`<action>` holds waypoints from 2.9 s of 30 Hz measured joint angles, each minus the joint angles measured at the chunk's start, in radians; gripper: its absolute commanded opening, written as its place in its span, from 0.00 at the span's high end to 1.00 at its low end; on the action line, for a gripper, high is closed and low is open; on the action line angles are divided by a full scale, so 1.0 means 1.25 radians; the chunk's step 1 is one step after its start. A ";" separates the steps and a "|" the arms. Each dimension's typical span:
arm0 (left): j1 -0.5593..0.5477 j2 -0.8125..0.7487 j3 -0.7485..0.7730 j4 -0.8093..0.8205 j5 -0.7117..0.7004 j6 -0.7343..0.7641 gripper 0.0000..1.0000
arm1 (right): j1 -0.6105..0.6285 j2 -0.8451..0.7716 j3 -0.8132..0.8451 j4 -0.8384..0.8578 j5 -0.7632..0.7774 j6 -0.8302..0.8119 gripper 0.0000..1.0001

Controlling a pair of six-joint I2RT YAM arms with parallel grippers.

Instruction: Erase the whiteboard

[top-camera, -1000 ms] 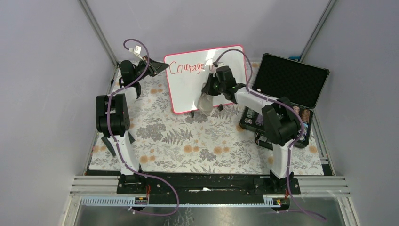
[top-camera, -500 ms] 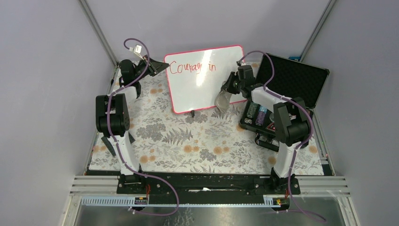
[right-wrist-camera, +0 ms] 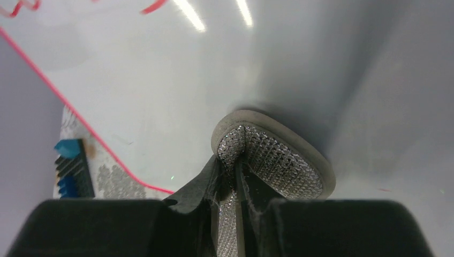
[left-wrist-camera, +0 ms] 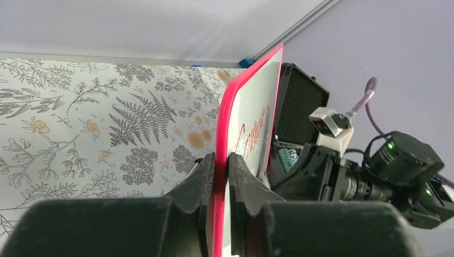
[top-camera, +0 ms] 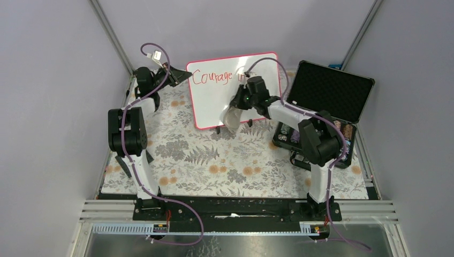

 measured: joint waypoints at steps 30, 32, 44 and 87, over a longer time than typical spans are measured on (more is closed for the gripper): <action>-0.010 -0.017 0.000 -0.005 0.000 0.004 1.00 | -0.042 -0.010 0.003 -0.019 -0.009 0.013 1.00; -0.010 -0.017 0.000 -0.005 0.000 0.004 1.00 | 0.016 0.006 0.039 -0.017 -0.009 0.013 1.00; -0.009 -0.017 0.013 -0.061 -0.017 0.036 0.96 | 0.153 0.052 0.133 -0.042 0.000 -0.021 1.00; 0.016 0.007 0.038 -0.014 -0.037 -0.105 0.69 | -0.070 0.067 0.491 -0.306 0.214 -0.321 1.00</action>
